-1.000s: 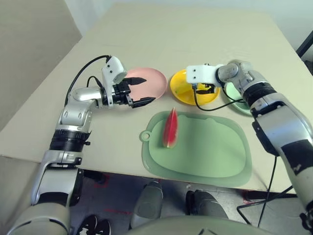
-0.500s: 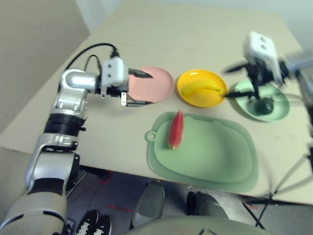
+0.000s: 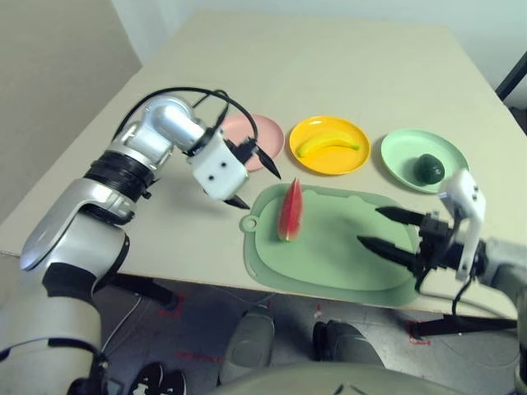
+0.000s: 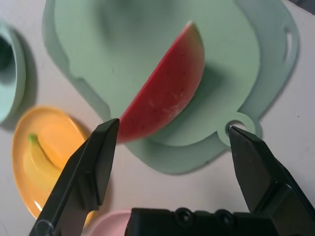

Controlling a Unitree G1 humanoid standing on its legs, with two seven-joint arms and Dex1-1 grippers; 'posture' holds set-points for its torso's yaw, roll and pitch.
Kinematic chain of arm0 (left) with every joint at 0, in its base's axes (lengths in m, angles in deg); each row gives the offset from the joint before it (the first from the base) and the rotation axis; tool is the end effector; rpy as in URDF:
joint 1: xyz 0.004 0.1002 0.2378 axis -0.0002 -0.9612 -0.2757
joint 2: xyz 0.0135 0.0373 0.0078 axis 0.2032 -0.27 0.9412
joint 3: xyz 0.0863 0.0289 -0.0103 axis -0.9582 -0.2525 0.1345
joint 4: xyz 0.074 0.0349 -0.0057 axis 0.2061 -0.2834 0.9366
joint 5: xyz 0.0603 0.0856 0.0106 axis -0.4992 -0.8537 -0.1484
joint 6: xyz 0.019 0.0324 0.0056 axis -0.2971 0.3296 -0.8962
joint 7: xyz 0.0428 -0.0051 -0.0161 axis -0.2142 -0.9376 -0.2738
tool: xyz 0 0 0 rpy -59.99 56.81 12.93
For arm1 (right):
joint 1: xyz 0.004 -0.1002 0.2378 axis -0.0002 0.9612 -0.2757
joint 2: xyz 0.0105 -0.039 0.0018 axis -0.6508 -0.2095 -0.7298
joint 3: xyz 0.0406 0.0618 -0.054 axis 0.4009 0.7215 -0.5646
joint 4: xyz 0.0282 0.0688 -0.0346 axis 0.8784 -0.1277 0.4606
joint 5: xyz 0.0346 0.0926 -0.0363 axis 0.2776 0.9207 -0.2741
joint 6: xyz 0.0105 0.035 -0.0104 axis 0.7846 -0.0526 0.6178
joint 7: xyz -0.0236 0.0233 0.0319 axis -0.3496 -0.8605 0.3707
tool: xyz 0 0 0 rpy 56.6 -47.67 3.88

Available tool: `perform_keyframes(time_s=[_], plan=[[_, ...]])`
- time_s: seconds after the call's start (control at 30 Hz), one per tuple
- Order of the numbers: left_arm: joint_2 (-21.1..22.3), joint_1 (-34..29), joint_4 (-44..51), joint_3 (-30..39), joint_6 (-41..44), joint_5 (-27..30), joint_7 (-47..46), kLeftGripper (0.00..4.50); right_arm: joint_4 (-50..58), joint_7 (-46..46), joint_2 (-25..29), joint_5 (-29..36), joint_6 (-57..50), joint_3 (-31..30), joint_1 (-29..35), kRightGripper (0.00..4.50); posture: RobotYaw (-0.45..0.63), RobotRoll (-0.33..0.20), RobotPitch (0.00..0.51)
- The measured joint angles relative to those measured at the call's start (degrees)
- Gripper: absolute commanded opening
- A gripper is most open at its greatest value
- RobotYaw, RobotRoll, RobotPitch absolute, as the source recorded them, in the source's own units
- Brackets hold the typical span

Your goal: Place the fruits into color-matched plates.

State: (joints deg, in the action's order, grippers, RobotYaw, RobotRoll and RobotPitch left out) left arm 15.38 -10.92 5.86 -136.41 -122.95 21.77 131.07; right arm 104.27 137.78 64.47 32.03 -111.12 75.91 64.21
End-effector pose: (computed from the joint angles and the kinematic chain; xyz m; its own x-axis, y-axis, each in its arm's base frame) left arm 0.3186 0.1546 0.2552 -0.0927 -0.5575 -0.8250 0.3452 -0.7952 0.4986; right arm 0.1512 -0.2278 0.1285 0.5763 0.8052 -0.1398 -0.8119 0.5836 0.0144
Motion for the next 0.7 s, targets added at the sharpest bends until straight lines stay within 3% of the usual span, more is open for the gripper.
perform_keyframes(time_s=[0.17,0.27,0.4,0.7], plan=[[-4.4,1.5,-5.6,-2.3,-3.2,0.0,0.0,4.50,-10.8,3.8,-1.7,-3.4,29.1,-4.4,5.5,4.49,0.19,0.000,0.112],[-6.2,2.7,-8.0,-3.3,-4.9,-0.6,0.0,4.50,-15.0,5.3,-1.0,-3.7,39.4,-5.5,7.8,4.49,0.18,0.000,0.111],[-8.7,4.4,-11.6,-4.1,-8.4,-3.2,0.0,4.50,-20.1,5.5,1.7,-4.0,45.9,-6.5,9.1,4.49,0.16,0.000,0.109],[-14.1,2.9,-15.8,-6.7,-12.4,-6.5,0.0,4.50,-18.1,-1.6,2.2,-4.1,46.7,-9.0,9.6,4.49,0.10,0.000,0.103]])
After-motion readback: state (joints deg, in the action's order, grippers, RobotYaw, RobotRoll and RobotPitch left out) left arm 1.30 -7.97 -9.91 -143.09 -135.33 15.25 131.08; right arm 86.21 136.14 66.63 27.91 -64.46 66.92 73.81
